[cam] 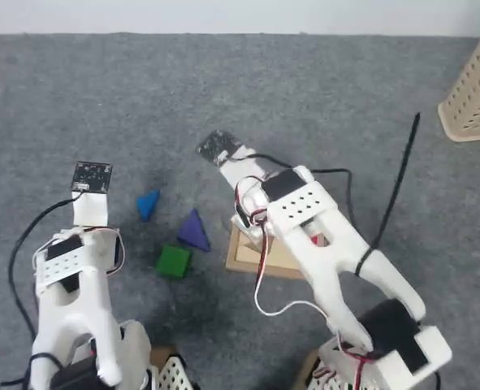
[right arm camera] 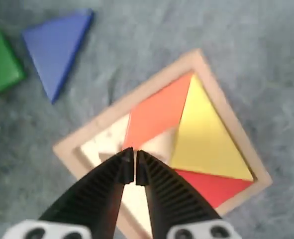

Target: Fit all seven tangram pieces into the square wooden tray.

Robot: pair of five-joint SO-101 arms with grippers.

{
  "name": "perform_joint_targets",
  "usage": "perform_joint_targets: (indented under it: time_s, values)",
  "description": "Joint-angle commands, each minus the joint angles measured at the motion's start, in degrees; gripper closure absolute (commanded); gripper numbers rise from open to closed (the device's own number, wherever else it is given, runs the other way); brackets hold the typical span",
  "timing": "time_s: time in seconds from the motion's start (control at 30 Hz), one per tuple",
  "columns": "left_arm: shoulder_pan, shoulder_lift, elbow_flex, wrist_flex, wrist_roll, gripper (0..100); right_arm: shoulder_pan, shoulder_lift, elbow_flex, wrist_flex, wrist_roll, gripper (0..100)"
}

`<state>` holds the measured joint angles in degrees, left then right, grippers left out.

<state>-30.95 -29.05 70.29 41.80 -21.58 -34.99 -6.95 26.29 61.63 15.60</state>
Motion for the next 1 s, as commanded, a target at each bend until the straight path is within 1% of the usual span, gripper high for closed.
perform_joint_targets:
  time_s: [0.0,0.13,0.23,0.37,0.63,0.77,0.97]
  values:
    - [-0.35,-2.02,-0.13,-0.97,-0.70,98,-3.56,-1.63,-0.35,-2.51,-1.41,99.2]
    - [-0.35,-2.02,-0.13,-0.97,-0.70,98,-6.99,3.56,-0.35,-2.51,-1.32,99.2]
    - [-0.35,-2.02,-0.13,-0.97,-0.70,98,-6.46,5.32,-0.26,-1.45,-0.88,99.2]
    - [-0.35,-2.02,-0.13,-0.97,-0.70,98,-6.02,5.23,0.88,0.31,1.93,99.2]
    - [-0.26,-2.02,-0.13,-0.97,-0.70,98,-5.85,5.41,5.45,-0.13,4.22,99.2]
    - [-0.18,-2.02,-0.13,-0.97,-0.70,98,-4.53,3.21,4.40,0.31,3.87,99.2]
    - [-0.18,-2.02,-0.13,-0.97,-0.70,98,-1.19,-6.46,7.38,-0.22,1.49,99.2]
